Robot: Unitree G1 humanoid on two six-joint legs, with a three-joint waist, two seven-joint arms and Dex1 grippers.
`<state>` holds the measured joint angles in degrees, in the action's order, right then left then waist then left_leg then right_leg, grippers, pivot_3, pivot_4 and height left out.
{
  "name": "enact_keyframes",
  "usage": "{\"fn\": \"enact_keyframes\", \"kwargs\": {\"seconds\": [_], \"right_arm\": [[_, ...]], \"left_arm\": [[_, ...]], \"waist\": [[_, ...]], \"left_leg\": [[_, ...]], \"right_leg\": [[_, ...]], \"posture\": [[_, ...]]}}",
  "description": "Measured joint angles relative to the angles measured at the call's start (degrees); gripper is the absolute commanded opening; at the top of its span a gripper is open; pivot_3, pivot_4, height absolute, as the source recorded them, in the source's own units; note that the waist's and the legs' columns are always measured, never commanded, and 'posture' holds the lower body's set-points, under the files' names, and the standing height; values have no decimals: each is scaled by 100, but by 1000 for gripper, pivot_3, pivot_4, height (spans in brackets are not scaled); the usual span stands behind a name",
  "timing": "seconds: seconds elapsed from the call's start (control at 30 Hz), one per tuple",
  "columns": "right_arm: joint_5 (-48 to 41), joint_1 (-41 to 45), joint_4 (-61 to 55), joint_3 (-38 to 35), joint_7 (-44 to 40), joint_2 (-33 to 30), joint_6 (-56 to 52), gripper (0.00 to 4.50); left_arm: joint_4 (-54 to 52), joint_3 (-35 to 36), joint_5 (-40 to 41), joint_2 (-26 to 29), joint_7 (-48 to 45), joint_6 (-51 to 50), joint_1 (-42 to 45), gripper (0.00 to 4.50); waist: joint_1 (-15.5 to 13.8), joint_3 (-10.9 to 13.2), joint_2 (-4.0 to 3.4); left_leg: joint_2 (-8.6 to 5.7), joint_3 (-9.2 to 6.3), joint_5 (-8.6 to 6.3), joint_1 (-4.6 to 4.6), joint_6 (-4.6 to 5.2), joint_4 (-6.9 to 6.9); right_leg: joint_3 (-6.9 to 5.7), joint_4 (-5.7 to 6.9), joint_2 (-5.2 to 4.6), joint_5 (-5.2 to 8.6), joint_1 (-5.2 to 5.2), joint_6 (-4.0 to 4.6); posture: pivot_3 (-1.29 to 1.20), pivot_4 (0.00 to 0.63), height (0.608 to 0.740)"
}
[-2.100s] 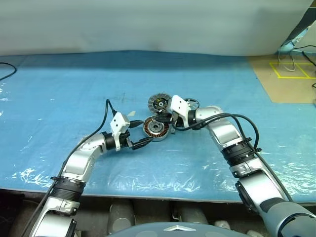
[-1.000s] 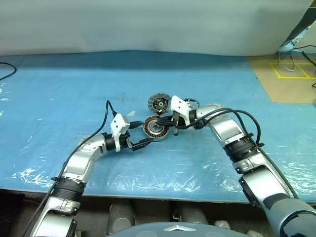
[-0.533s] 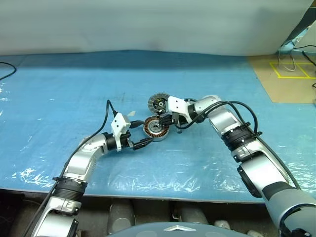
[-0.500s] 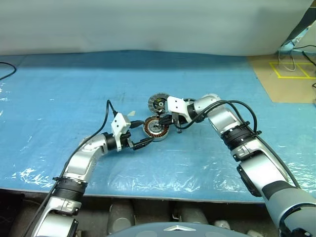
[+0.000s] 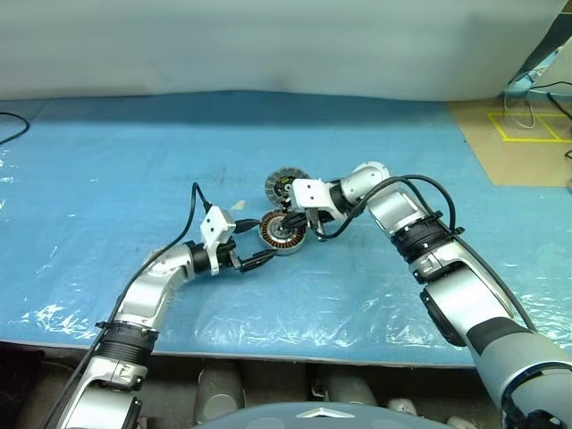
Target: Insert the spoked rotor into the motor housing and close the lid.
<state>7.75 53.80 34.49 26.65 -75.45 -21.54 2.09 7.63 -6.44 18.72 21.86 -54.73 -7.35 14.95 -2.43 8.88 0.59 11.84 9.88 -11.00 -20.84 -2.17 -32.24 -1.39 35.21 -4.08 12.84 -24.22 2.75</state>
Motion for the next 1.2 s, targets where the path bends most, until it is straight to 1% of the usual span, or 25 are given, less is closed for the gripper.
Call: {"fn": "enact_keyframes", "kwargs": {"seconds": [0.47,0.73,1.2], "right_arm": [[360,220,545,1,273,154,438,61],[401,255,559,2,188,157,557,61],[406,401,523,-18,-15,158,614,61]], "left_arm": [[-143,-9,2,-19,23,52,-170,4500],[-47,-49,-42,-137,59,37,3,4500],[-142,-20,-44,-49,26,29,-119,4500]], "waist": [[-4,0,0],[-6,0,0],[1,1,1]], "left_leg": [[2,0,-1,0,-1,-2],[2,0,0,0,1,-7],[4,0,0,-3,2,-9]], "right_leg": [[0,3,-1,0,0,1],[0,8,-1,-1,0,2],[0,11,-1,-1,-4,3]], "posture": [[0,150,740],[0,150,740],[0,150,740]]}}
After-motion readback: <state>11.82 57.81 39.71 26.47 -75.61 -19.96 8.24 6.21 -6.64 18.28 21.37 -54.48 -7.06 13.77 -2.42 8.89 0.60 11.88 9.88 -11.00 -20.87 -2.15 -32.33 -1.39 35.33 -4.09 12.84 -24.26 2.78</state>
